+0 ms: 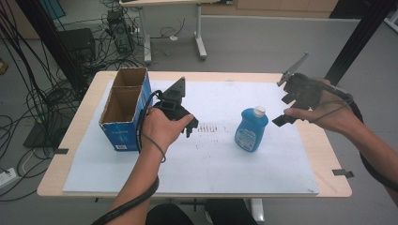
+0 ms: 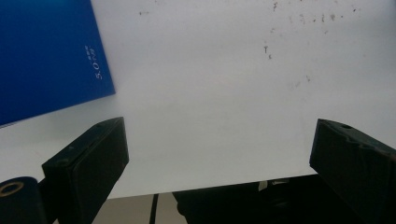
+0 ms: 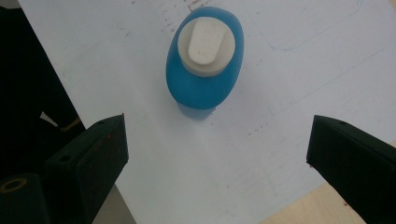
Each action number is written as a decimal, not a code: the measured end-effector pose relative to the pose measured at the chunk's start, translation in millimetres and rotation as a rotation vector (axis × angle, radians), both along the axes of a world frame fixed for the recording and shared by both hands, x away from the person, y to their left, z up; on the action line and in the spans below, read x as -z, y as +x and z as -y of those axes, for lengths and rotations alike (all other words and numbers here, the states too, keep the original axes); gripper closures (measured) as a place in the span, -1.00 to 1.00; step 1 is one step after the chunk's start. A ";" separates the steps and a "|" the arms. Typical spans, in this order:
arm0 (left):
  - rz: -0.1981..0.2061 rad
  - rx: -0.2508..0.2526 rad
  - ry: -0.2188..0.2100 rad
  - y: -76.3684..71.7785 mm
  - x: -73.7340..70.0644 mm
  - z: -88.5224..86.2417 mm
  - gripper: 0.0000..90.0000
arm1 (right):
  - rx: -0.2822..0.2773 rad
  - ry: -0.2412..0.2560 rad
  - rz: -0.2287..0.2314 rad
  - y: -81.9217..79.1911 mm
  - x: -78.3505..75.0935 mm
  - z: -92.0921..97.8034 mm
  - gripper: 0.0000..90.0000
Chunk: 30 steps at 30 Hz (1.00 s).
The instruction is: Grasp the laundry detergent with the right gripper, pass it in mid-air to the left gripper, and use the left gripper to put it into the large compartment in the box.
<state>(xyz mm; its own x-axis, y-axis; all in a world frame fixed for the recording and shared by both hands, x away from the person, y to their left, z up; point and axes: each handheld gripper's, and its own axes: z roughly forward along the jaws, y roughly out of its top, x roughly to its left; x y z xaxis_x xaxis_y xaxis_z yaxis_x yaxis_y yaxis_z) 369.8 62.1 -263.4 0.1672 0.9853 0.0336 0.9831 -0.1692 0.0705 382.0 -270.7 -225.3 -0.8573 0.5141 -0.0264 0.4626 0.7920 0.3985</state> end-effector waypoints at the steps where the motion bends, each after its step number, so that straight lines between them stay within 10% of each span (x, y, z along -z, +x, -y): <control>1: -0.002 -0.001 0.001 0.1 0.2 0.0 -0.89 | 0.003 0.000 0.008 -1.3 2.8 0.6 -0.88; 30: -0.013 -0.008 0.022 1.9 6.6 0.0 -0.89 | 0.121 0.216 0.153 -20.5 89.9 5.4 -0.93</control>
